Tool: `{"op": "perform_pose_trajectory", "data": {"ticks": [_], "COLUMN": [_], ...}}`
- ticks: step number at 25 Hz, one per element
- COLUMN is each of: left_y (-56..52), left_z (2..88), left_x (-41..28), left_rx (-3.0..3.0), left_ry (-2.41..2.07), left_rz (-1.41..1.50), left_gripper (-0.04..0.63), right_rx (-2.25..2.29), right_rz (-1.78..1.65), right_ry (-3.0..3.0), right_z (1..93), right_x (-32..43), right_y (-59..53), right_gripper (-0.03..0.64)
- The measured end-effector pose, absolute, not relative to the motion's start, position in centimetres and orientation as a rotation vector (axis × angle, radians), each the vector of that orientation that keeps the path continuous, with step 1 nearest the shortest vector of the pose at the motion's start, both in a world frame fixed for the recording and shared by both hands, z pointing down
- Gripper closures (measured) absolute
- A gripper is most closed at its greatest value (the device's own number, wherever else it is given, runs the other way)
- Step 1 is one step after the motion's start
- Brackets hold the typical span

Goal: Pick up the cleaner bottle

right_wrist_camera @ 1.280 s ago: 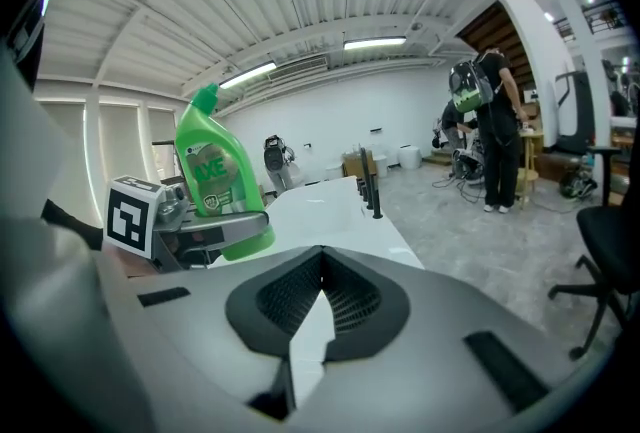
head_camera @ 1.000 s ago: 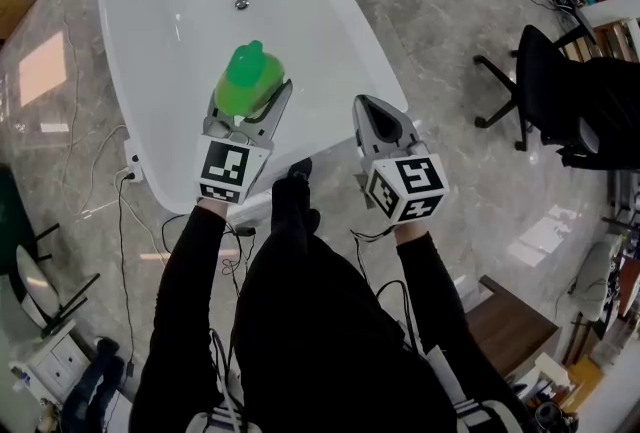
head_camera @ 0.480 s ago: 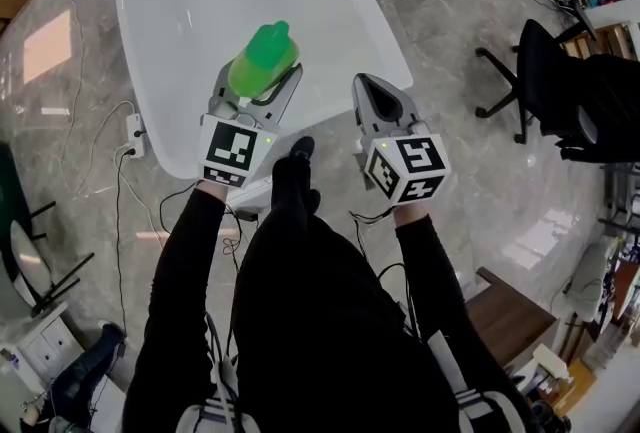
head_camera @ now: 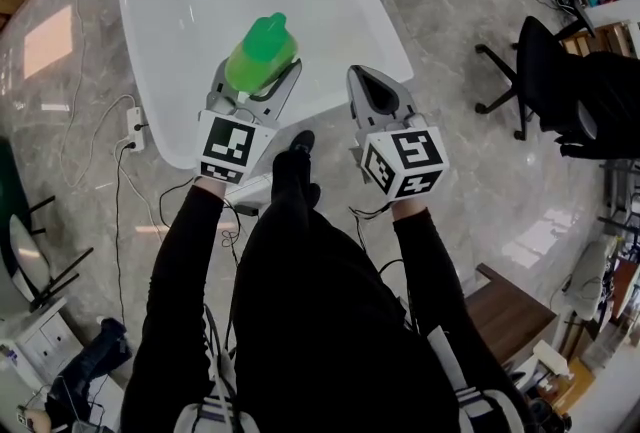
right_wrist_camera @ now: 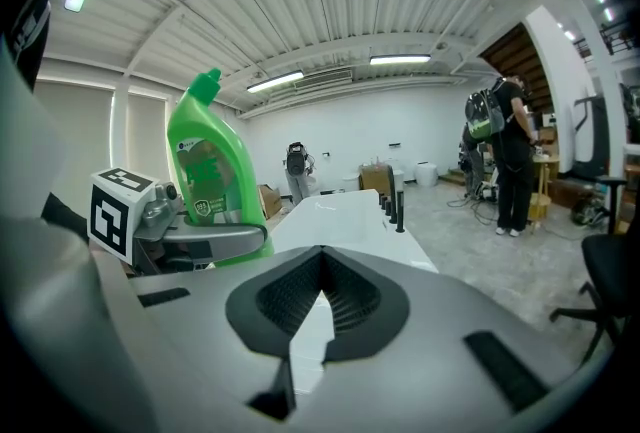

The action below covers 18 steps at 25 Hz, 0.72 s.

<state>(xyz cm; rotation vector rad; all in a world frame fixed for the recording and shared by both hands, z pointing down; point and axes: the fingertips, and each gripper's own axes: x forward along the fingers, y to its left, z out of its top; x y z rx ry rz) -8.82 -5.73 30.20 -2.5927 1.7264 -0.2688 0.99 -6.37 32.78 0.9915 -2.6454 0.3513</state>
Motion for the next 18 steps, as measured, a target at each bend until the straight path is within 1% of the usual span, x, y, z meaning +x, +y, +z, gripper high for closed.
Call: {"op": "perform_pose_trajectory", "data": {"ticks": [18], "left_y": [-4.7], "left_z": [30.2], "left_x": [-9.2], "left_rx": [-2.593], "left_ry": [1.772], "left_rz": [-0.268], "left_gripper": [0.396], "right_rx": [0.99], "right_rz": [0.336], "right_ry": [-2.665], "right_z": [31.8], "right_x": [0.6], "right_y": [-6.1], "right_gripper": [0.615]}}
